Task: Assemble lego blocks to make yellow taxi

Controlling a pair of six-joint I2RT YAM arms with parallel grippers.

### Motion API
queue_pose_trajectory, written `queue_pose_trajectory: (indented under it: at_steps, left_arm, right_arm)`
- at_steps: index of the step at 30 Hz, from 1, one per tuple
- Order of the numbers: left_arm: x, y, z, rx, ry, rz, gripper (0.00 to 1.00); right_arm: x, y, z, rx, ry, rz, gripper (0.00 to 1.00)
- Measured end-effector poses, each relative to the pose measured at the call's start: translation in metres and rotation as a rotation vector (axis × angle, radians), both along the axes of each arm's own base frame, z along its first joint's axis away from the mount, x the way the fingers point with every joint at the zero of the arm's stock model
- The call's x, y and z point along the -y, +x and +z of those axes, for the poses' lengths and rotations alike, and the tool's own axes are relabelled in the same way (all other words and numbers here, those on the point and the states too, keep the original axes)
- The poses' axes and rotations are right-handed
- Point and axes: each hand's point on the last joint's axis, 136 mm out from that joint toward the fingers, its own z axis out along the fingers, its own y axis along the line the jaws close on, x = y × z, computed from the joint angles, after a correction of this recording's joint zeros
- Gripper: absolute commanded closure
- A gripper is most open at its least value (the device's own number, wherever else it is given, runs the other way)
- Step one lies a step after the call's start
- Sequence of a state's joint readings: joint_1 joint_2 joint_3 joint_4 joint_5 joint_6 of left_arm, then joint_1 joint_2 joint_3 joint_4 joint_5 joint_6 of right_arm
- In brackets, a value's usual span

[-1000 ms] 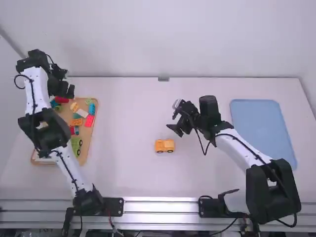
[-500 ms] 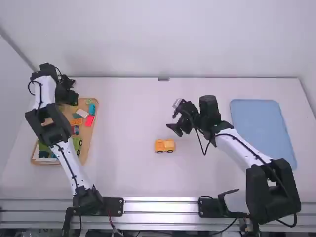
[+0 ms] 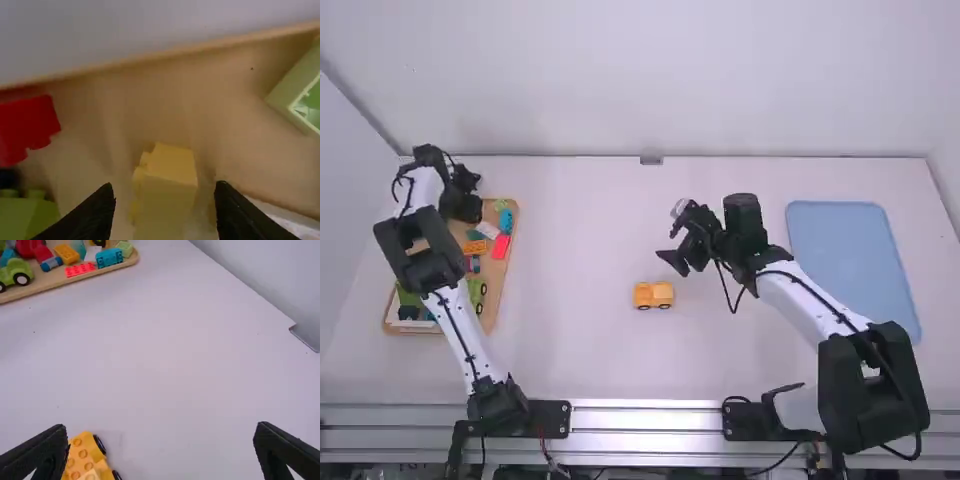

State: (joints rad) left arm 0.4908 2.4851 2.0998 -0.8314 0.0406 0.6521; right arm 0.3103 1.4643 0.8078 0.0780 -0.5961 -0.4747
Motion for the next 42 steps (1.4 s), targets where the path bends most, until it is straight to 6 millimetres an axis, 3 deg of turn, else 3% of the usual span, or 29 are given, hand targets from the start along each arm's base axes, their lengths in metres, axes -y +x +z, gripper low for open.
queue_pose_trajectory:
  at_steps: [6,14,20,23,26,42]
  left_arm:
    - [-0.002,0.007,-0.002,0.041,0.011,-0.001,0.61]
    - [-0.003,-0.003,-0.003,-0.003,0.021,0.019,0.58]
    - [-0.003,-0.01,-0.003,-0.033,0.025,0.023,0.61]
    - [-0.003,-0.011,-0.003,-0.04,0.025,0.022,0.66]
    - [-0.002,-0.012,-0.003,-0.045,0.023,0.02,0.79]
    - [-0.003,-0.006,-0.002,-0.013,0.013,0.034,0.87]
  right_arm:
    - [0.0,0.0,0.0,-0.002,0.001,-0.001,0.02]
    - [0.0,0.0,0.0,-0.001,0.001,-0.001,0.01]
    - [0.0,0.0,0.0,-0.002,0.002,-0.002,0.01]
    - [0.0,0.0,-0.001,-0.006,0.001,-0.003,0.01]
    - [0.0,-0.001,-0.001,-0.006,-0.001,-0.001,0.01]
    - [0.0,0.0,0.0,-0.005,0.005,-0.005,0.02]
